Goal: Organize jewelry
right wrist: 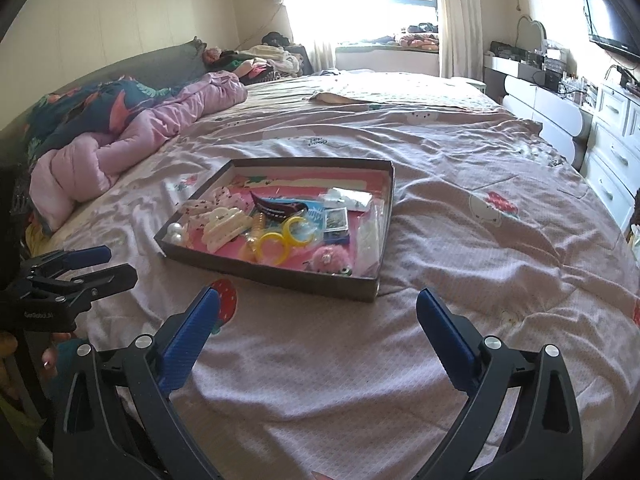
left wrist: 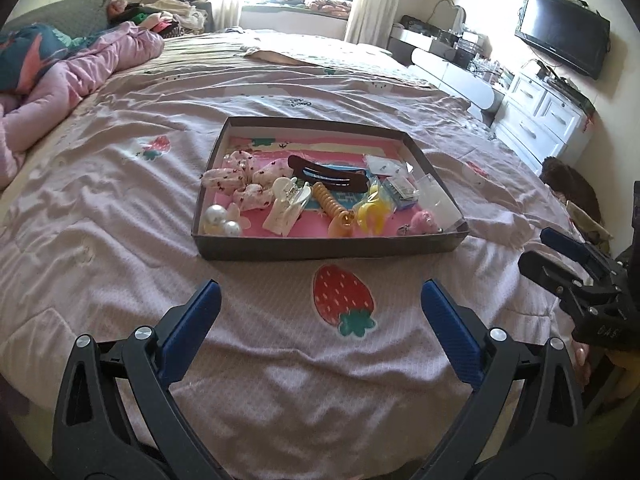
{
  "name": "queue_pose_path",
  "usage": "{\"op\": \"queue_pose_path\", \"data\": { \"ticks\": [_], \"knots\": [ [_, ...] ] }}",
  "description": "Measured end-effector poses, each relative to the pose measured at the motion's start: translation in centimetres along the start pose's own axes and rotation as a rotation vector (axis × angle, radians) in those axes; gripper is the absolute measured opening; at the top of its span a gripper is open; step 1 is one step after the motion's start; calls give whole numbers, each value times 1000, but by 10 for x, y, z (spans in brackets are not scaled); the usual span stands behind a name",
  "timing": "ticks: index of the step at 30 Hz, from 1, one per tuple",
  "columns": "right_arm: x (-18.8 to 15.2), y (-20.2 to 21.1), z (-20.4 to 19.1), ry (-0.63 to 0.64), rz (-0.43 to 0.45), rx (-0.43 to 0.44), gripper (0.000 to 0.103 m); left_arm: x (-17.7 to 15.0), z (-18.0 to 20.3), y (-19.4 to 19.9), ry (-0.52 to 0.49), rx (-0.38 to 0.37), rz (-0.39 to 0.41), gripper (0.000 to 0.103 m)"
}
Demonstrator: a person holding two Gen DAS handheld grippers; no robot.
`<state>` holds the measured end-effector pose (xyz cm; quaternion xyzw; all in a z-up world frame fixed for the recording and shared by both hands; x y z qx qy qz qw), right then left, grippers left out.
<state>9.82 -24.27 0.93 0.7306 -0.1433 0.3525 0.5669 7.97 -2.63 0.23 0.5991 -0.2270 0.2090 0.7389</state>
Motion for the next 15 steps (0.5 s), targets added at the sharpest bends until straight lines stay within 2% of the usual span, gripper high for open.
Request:
{"op": "queue_pose_path", "data": {
  "ticks": [15],
  "knots": [
    [-3, 5, -11, 19, 0, 18, 96, -6, 4, 7, -1, 6, 13, 92]
  ]
}}
Point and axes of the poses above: each gripper's, at about its wrist camera, not at the fingertips, and y roughly against the way its jaws point, z to its right, x to its top, the point moved 1 cm from there along -y, roughly the way its jaws point, and after that the axes turned 7 degrees about -z, right-handed, at the moved point
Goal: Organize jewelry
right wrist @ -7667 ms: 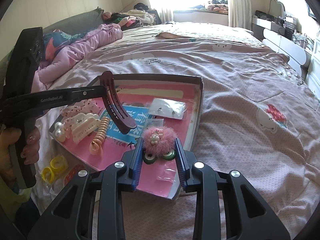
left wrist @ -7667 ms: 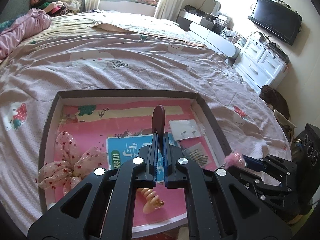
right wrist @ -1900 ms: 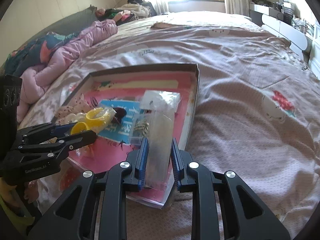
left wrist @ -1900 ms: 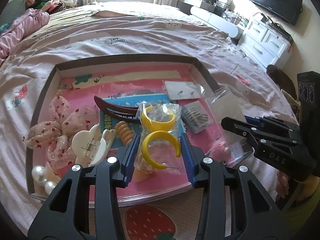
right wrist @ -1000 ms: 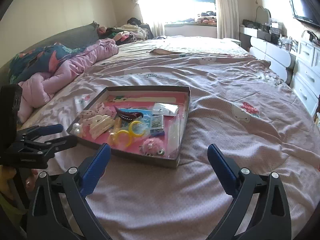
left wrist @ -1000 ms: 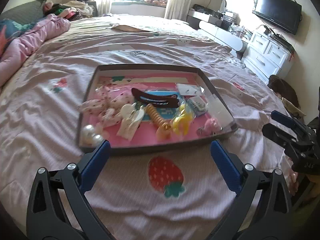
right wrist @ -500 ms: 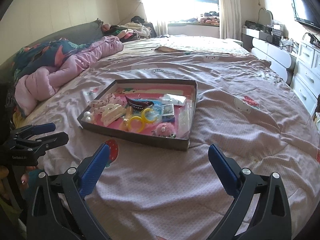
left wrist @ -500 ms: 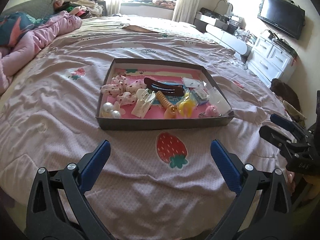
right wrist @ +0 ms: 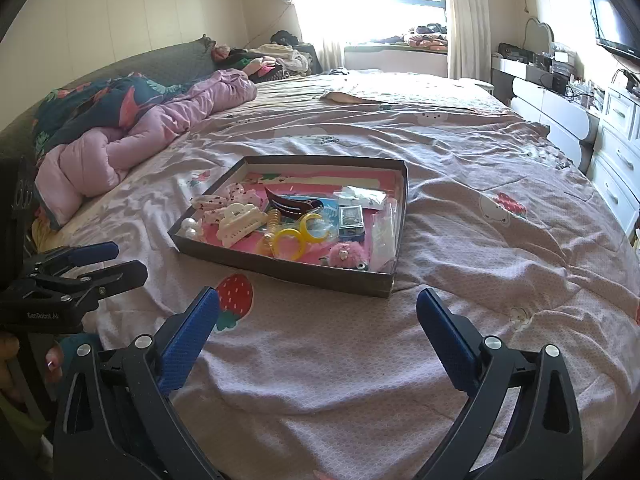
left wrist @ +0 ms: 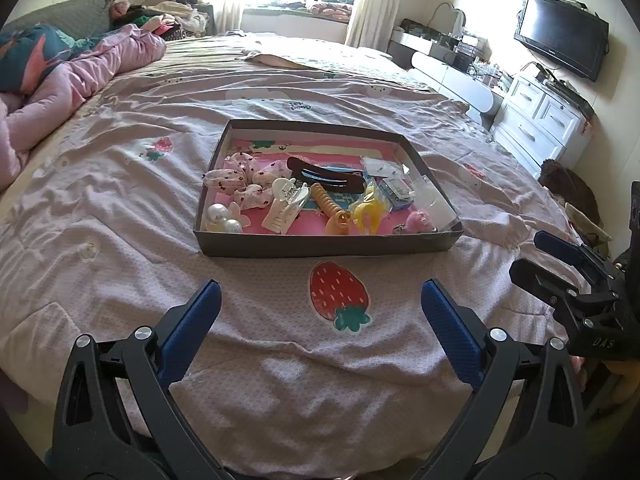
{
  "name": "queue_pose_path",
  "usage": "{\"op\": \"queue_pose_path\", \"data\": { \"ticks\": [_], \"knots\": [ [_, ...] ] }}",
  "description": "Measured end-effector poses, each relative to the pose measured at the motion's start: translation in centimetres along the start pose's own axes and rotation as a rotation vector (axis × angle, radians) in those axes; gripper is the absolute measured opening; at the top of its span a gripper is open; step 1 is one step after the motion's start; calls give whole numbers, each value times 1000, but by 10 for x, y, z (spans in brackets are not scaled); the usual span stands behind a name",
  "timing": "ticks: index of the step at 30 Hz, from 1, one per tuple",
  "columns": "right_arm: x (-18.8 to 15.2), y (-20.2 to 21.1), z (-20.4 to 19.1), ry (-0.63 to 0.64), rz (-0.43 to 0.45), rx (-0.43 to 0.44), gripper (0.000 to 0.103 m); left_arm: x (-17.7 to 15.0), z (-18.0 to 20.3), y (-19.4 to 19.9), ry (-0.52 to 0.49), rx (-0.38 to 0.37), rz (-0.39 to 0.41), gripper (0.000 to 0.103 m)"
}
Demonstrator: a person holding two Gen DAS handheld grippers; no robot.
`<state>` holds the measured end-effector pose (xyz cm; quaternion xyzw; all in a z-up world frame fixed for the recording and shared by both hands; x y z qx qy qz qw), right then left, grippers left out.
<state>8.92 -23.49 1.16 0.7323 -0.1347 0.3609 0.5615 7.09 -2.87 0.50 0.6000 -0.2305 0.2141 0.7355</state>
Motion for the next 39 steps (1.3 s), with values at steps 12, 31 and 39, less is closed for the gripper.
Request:
{"op": "queue_pose_path", "data": {
  "ticks": [12, 31, 39],
  "knots": [
    [0, 1, -1, 2, 0, -1, 96, -1, -1, 4, 3, 10, 1, 92],
    [0, 3, -1, -2, 3, 1, 96, 0, -1, 7, 2, 18, 1, 92],
    [-1, 3, -1, -1, 3, 0, 96, 1, -1, 7, 2, 20, 1, 92]
  ]
}}
Point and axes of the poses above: each gripper's, at about its wrist camera, not at the fingertips, and y roughly against the way its jaws point, z to its right, x to its top, the point moved 1 cm from there along -y, roughly the way its jaws point, and after that the axes turned 7 degrees about -z, right-handed, at the moved point
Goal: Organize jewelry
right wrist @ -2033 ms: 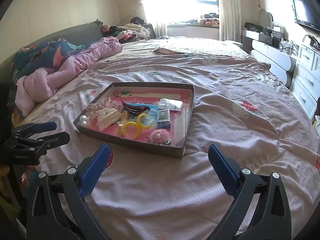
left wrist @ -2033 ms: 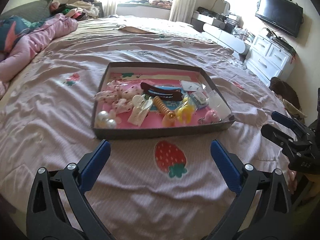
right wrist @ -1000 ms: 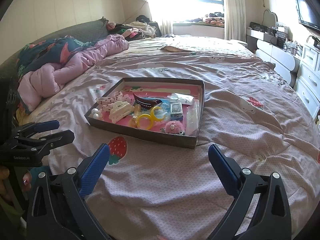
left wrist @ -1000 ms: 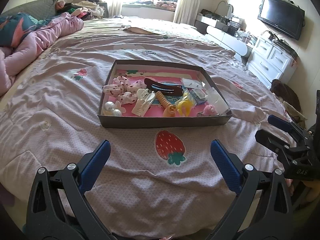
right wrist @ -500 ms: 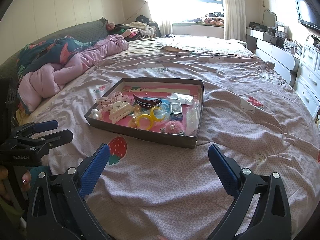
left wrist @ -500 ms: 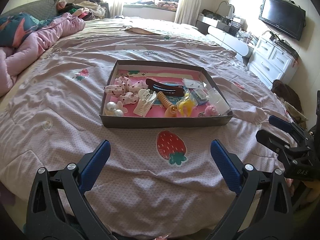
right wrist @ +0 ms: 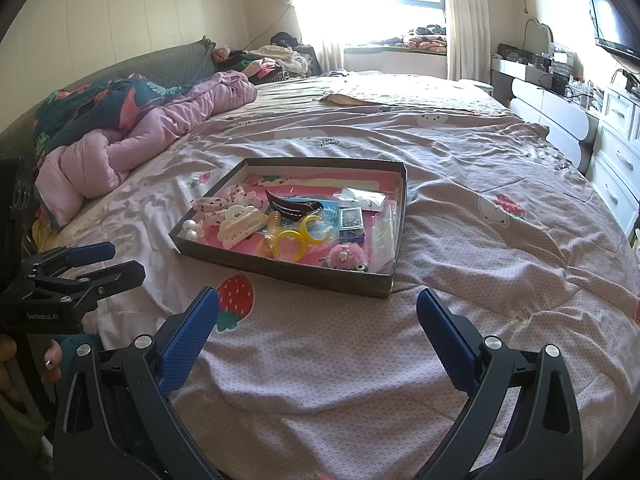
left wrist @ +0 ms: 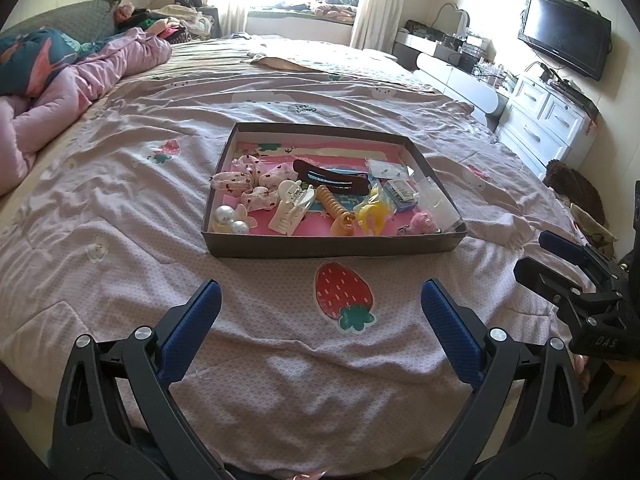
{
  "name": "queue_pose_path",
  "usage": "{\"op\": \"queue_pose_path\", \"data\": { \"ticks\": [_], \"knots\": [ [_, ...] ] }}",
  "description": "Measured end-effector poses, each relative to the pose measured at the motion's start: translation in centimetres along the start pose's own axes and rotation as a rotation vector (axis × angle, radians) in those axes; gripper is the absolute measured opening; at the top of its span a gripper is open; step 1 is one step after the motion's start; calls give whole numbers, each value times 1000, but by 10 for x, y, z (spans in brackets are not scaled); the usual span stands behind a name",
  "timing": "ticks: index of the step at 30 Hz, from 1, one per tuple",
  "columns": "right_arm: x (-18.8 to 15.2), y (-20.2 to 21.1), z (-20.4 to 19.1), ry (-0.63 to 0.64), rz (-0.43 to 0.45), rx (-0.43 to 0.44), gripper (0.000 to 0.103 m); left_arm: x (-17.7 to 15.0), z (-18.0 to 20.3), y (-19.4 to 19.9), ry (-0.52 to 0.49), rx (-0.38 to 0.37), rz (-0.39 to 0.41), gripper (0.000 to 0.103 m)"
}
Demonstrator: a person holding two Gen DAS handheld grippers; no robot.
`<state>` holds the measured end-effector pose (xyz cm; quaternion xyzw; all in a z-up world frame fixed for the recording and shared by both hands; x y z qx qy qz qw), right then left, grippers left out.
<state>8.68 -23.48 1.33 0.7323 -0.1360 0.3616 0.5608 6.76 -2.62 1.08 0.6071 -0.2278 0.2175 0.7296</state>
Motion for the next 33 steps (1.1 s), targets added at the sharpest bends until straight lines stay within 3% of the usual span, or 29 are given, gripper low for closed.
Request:
{"op": "queue_pose_path", "data": {
  "ticks": [33],
  "knots": [
    [1, 0, 0, 5, -1, -3, 96, 3, -8, 2, 1, 13, 0, 92]
  ]
}}
Point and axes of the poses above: each gripper's, at about its wrist camera, not at the fingertips, and y roughly against the way its jaws point, z to its right, x to its top, the point moved 1 cm from there along -y, roughly the way its jaws point, and after that the axes turned 7 degrees about -z, right-handed, at the moved point
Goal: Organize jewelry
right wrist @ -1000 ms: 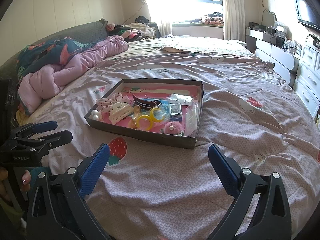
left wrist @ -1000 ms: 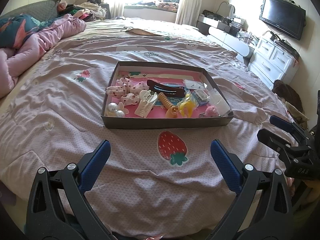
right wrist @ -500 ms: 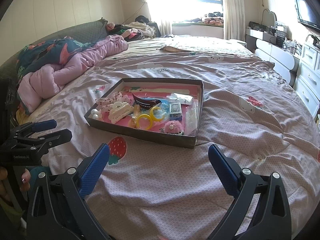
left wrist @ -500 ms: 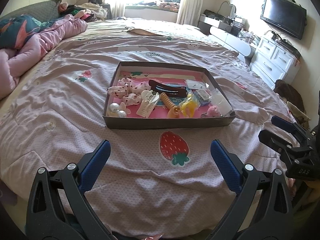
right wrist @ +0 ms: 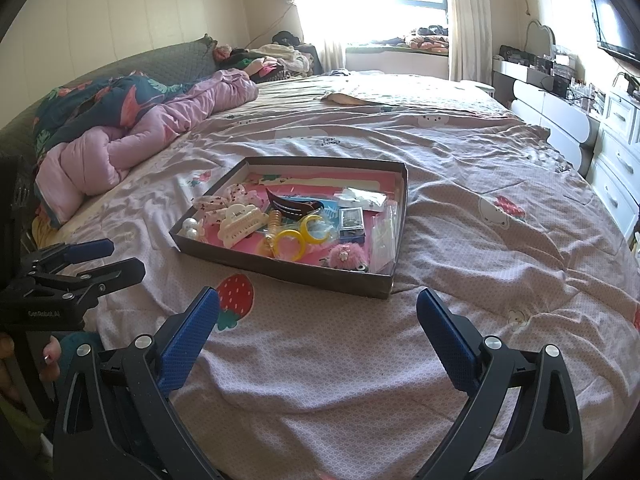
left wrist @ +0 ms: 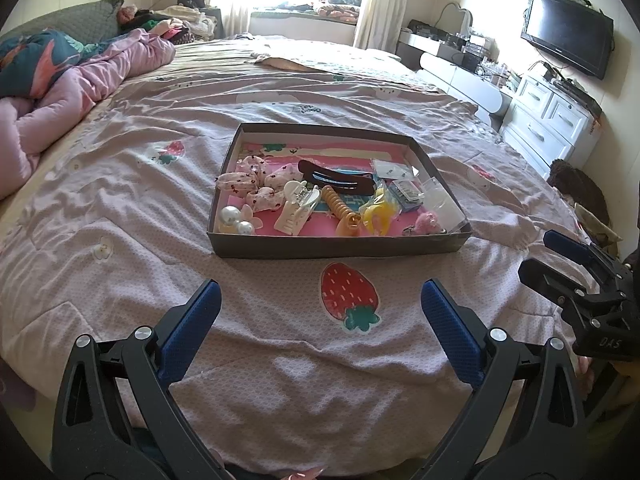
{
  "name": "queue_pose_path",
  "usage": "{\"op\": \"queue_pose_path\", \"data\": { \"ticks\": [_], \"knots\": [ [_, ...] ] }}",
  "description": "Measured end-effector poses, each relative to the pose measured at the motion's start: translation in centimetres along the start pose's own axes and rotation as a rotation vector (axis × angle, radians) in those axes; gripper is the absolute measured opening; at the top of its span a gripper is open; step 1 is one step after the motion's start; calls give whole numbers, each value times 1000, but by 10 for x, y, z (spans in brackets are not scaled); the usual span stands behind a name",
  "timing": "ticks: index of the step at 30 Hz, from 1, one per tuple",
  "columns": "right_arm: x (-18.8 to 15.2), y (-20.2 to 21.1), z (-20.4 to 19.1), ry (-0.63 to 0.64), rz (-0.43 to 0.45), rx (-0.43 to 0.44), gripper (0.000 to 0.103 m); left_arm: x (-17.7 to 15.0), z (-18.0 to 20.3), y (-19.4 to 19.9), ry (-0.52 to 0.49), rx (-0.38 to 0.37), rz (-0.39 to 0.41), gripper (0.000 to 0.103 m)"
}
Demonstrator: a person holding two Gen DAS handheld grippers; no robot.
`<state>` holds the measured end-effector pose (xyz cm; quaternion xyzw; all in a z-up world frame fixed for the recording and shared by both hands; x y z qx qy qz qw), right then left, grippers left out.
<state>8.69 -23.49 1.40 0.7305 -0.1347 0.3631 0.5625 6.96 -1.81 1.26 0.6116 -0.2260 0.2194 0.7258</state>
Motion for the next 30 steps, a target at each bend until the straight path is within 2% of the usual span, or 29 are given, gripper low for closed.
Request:
{"op": "queue_pose_path", "data": {
  "ticks": [9, 14, 21, 23, 26, 30],
  "knots": [
    [0, 0, 0, 7, -4, 1, 96, 0, -2, 4, -7, 15, 17, 92],
    [0, -1, 1, 4, -4, 1, 96, 0, 0, 2, -13, 40, 0, 92],
    [2, -6, 10, -17, -2, -21, 96, 1, -8, -5, 14, 37, -8, 92],
    [6, -9, 23, -37, 12, -53, 96, 6, -25, -13, 65, 58, -21, 92],
    [18, -23, 69, -106, 38, -157, 96, 19, -63, -26, 166, 92, -34, 92],
    [33, -59, 154, -245, -17, -331, 96, 48, -145, -54, 304, 243, -30, 92]
  ]
}}
Point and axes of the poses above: each gripper's, at about its wrist camera, not at the fingertips, and y roughly against the way its jaws point, z to its right, x to its top, the point moved 1 cm from there along -y, roughly the way its jaws point, and after that the axes turned 7 degrees about -z, right-handed, at the moved point
